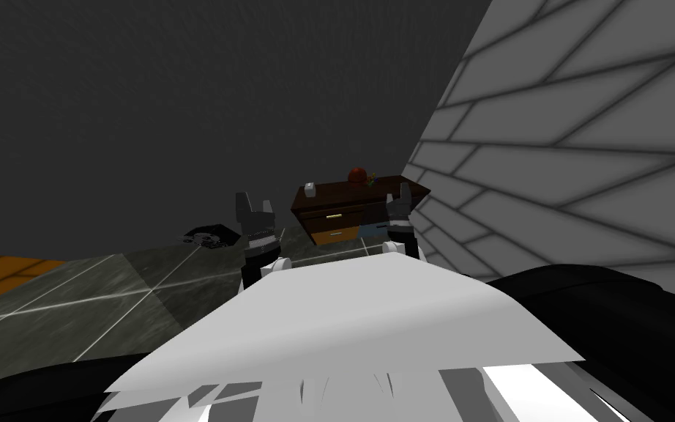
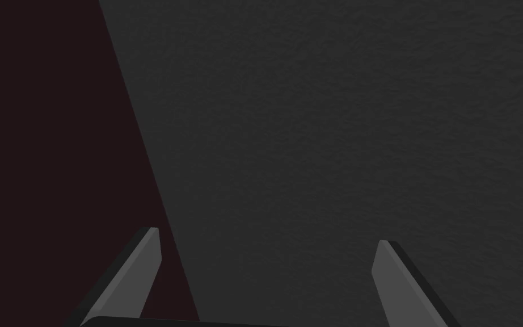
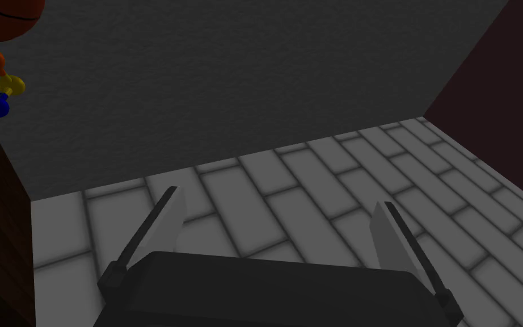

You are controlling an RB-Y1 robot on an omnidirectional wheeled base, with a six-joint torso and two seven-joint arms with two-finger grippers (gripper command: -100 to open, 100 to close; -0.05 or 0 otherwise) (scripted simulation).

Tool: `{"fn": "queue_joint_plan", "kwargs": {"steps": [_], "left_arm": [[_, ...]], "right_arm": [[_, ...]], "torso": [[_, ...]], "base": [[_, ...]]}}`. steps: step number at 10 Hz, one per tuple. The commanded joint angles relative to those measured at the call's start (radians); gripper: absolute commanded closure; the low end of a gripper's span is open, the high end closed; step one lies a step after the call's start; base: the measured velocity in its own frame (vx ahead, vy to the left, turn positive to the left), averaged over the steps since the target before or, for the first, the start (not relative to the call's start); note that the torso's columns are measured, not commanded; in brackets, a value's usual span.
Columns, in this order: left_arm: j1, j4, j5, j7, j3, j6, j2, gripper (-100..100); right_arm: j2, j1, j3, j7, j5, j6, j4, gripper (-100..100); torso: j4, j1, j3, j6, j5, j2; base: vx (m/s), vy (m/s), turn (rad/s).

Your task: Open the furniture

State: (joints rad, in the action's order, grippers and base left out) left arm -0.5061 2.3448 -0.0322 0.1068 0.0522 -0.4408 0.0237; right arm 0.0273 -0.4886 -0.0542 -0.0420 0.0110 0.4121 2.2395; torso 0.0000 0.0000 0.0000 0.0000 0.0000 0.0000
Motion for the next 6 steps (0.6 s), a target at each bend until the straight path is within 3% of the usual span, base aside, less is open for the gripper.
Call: {"fn": "queue_joint_plan", "kwargs": {"steps": [1, 6], "left_arm": [[0.000, 0.000, 0.000, 0.000, 0.000, 0.000, 0.000, 0], [0.000, 0.000, 0.000, 0.000, 0.000, 0.000, 0.000, 0]], "right_arm": [[0.000, 0.000, 0.000, 0.000, 0.000, 0.000, 0.000, 0], [0.000, 0.000, 0.000, 0.000, 0.000, 0.000, 0.000, 0]], "torso": [[0.041, 0.000, -0.082, 0.000, 0.000, 0.040], [0.396, 0.000, -0.792, 0.000, 0.000, 0.396]], "base": [[0.000, 0.000, 0.000], [0.000, 0.000, 0.000]]}}
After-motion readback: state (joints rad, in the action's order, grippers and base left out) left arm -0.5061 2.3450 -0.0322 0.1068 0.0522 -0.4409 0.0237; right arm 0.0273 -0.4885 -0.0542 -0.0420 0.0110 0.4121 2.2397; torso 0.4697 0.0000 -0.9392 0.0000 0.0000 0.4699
